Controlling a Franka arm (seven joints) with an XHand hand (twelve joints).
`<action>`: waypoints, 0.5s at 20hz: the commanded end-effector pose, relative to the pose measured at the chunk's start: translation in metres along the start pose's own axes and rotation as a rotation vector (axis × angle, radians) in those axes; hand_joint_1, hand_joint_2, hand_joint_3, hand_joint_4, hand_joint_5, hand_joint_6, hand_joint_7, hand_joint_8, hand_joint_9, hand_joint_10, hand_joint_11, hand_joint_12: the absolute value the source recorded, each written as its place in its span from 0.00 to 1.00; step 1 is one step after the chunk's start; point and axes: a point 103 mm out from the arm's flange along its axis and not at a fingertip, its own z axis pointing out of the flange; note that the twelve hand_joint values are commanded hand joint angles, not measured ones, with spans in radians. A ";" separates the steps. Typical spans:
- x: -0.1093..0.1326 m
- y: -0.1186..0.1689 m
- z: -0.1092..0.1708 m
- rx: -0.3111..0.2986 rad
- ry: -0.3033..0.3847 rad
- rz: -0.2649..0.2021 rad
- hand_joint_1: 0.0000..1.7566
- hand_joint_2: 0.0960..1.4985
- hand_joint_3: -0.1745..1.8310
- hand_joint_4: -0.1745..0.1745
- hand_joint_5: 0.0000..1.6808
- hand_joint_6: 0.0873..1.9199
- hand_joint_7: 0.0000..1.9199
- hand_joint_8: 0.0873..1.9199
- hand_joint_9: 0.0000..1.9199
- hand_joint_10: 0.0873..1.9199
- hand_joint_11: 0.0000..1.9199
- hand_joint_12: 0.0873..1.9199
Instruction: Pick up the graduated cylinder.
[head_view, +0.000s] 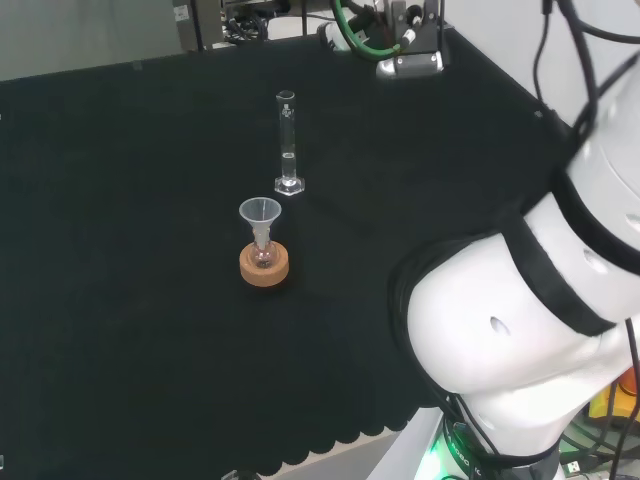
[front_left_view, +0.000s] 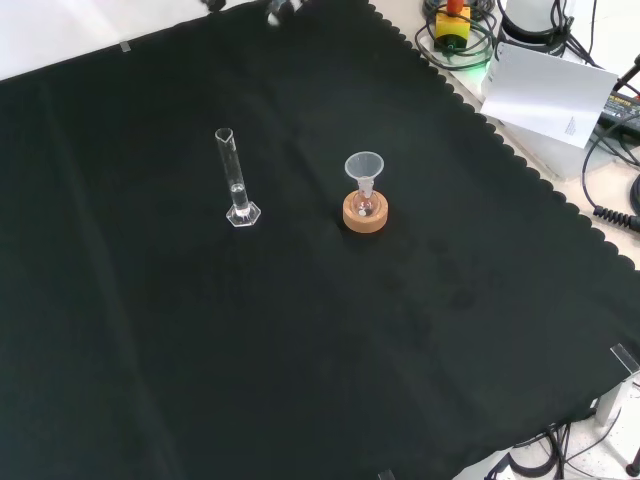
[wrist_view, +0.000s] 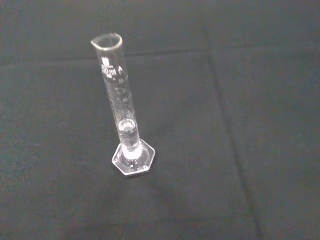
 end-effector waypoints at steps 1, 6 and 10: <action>-0.014 0.070 0.041 -0.012 0.086 -0.041 0.24 0.85 0.06 0.39 0.14 0.00 0.03 0.26 0.13 0.32 0.05 0.70; -0.012 0.080 0.070 0.025 0.116 -0.050 0.25 0.84 0.05 0.39 0.15 0.00 0.03 0.27 0.13 0.32 0.06 0.70; -0.015 0.084 0.090 0.039 0.152 -0.050 0.26 0.83 0.05 0.39 0.15 0.00 0.04 0.27 0.14 0.32 0.06 0.70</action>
